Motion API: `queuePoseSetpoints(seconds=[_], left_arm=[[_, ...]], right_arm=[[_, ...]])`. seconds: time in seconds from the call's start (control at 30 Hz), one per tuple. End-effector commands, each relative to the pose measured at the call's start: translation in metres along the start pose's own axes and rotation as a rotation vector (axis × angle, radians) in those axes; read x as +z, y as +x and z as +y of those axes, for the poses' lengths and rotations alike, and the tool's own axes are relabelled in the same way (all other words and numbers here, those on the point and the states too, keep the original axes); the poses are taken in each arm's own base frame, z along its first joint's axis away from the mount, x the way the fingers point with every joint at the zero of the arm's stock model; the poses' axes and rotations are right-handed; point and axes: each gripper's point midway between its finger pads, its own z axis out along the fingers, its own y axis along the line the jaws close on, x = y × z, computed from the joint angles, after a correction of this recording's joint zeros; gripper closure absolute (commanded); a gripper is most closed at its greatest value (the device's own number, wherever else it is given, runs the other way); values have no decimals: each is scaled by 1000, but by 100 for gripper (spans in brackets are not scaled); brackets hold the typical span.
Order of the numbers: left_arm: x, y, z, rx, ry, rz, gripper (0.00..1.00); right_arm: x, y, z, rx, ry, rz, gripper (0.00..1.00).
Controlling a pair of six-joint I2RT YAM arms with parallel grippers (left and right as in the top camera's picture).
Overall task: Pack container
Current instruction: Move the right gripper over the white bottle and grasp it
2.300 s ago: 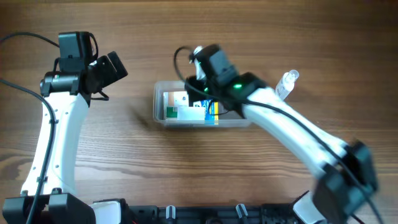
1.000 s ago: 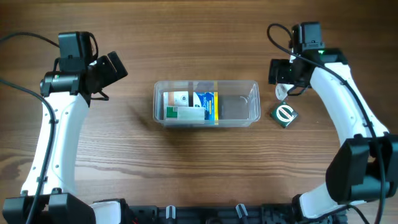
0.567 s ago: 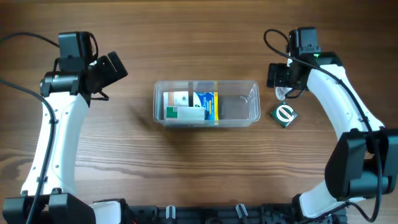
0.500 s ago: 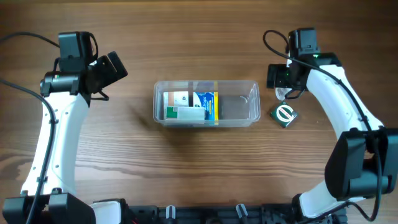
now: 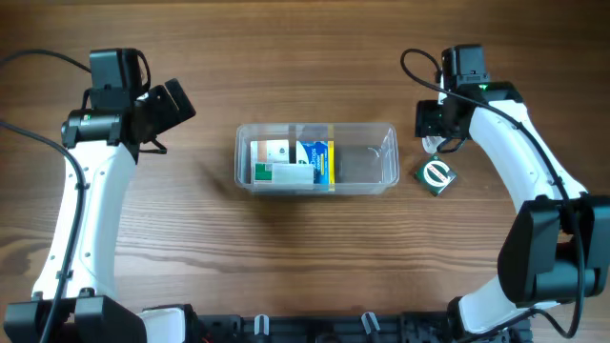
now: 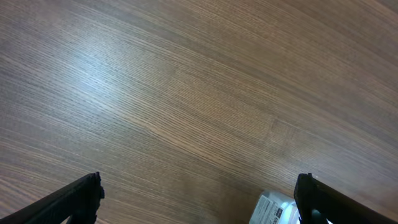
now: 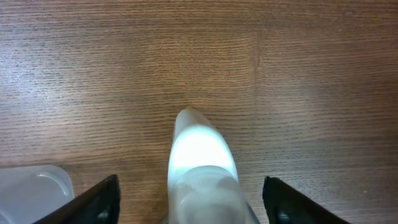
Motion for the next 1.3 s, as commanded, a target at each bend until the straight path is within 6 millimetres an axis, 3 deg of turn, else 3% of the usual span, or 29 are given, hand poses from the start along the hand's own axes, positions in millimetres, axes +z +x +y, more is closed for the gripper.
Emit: queuePoseSetpoints(seconds=[0.0,0.07,0.3,0.5,0.8,1.03,1.27], left_arm=[[-4,-3,2,-17,-2,-16,0],[-4,-3,2,-17,-2,-15,0],[-4,-3,2,-17,-2,-15,0],[-4,-3,2,-17,-2,-15,0],[-4,-3,2,-17,-2,-15,0],[-4,-3,2,-17,-2,-16,0],[-4,-3,2,-17,-2,-15,0]], right_arm=[[14,12,-5,-3,27,43,27],[16,13,-5,-5,28,50,30],[16,15,-5,-6,29,56,60],[16,17,-5,-7,29,65,73],[13,15,-5,-7,28,62,78],[-14,-2,-6,-1,20,26,83],[-69,-17,10,31,-116,-103,82]])
